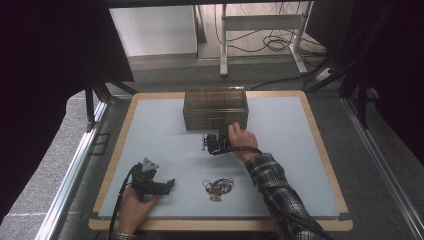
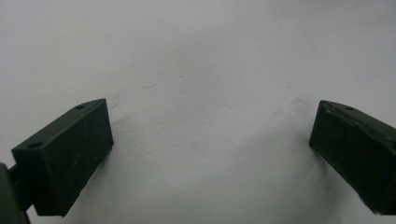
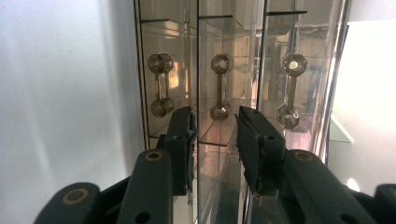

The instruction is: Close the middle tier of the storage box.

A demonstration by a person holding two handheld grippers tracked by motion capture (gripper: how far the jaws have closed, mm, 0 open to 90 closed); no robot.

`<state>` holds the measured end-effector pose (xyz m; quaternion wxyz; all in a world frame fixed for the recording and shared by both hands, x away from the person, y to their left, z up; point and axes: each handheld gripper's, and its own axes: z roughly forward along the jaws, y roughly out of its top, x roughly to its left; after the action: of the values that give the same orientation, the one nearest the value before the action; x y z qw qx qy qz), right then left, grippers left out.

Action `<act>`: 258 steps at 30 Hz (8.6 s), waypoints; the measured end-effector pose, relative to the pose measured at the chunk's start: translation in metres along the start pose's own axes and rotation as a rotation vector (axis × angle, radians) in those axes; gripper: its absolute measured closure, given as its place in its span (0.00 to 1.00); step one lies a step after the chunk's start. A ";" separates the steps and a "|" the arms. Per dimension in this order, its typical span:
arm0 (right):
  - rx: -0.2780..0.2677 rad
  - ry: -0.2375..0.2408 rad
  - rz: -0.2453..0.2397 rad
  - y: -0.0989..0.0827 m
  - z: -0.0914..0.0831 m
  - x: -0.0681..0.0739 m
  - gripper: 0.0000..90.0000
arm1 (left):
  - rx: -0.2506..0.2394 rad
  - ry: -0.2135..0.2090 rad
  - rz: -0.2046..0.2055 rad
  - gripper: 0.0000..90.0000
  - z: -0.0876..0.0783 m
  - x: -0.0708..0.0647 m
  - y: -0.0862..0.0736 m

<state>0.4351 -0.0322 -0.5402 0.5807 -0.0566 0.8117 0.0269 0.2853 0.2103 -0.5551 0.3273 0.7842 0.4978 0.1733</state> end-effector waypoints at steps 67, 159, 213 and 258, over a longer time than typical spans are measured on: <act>-0.056 -0.011 -0.002 0.000 -0.015 0.004 0.88 | 0.001 0.000 0.001 0.00 0.000 0.000 0.000; -0.221 0.488 0.326 -0.020 -0.024 -0.052 0.66 | 0.002 0.000 0.002 0.00 0.000 0.000 0.000; -0.273 0.796 0.536 -0.076 0.017 -0.095 0.68 | 0.001 0.000 0.001 0.00 0.000 0.000 0.000; -0.325 0.950 0.358 -0.095 0.045 -0.089 0.91 | 0.002 0.001 0.001 0.00 0.000 0.000 0.000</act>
<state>0.5177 -0.1163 -0.4689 0.1192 -0.0123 0.9675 0.2226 0.2853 0.2104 -0.5550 0.3264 0.7846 0.4978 0.1733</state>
